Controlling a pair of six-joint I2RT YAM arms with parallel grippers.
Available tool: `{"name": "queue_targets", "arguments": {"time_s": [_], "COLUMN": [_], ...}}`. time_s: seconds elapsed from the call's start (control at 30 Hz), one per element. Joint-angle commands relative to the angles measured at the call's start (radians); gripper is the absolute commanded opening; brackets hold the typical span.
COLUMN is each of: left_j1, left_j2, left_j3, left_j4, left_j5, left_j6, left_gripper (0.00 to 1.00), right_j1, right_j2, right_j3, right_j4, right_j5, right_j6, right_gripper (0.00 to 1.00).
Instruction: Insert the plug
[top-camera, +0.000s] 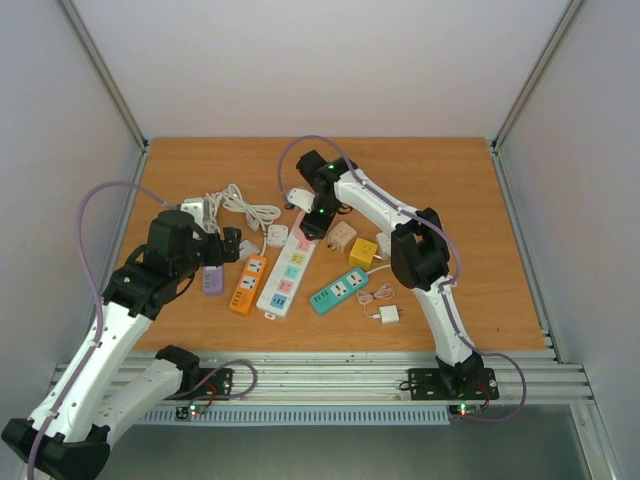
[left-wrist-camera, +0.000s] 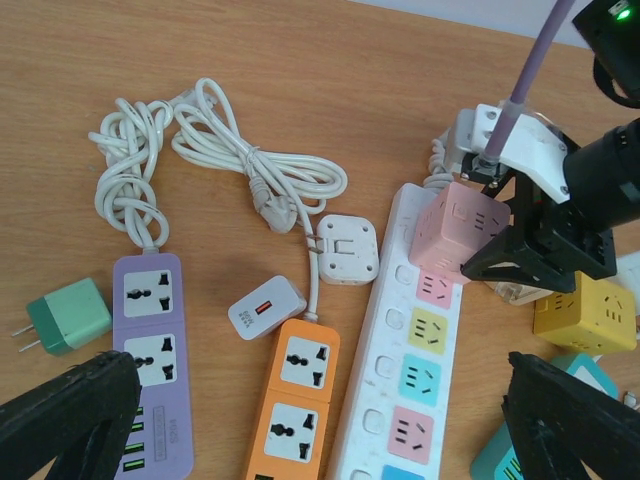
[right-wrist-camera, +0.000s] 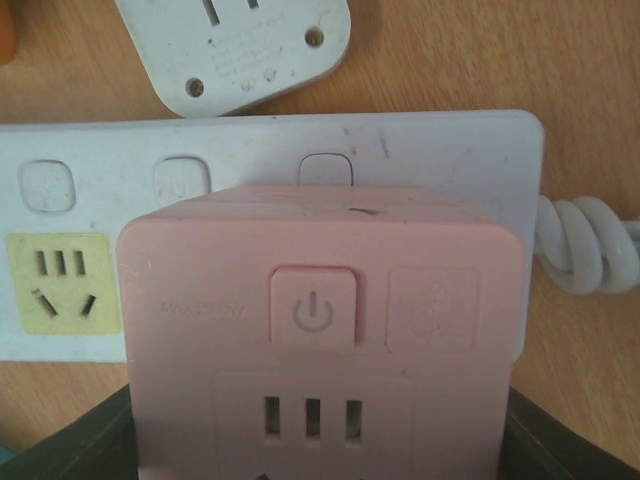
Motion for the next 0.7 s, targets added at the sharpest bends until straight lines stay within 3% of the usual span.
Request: {"name": "queue_targets", "arguments": {"time_s": [0.0,0.33,0.67], "left_j1": [0.004,0.006,0.007], "left_j2": [0.003,0.007,0.016], "left_j3": [-0.008,-0.006,-0.003], "left_j4": [0.049,0.046,0.046], "left_j5": [-0.017,-0.017,-0.016], "left_j6": [0.013,0.013,0.013], "left_gripper": [0.99,0.99,0.99], "right_j1": [-0.037,-0.044,-0.049], "right_j2": [0.180,0.212,0.094], "right_j3": [-0.020,0.008,0.000], "right_j4": [-0.148,-0.133,-0.047], "right_j5": [0.097,0.147,0.171], "right_j6": [0.077,0.101,0.054], "right_gripper": [0.27,0.29,0.47]}}
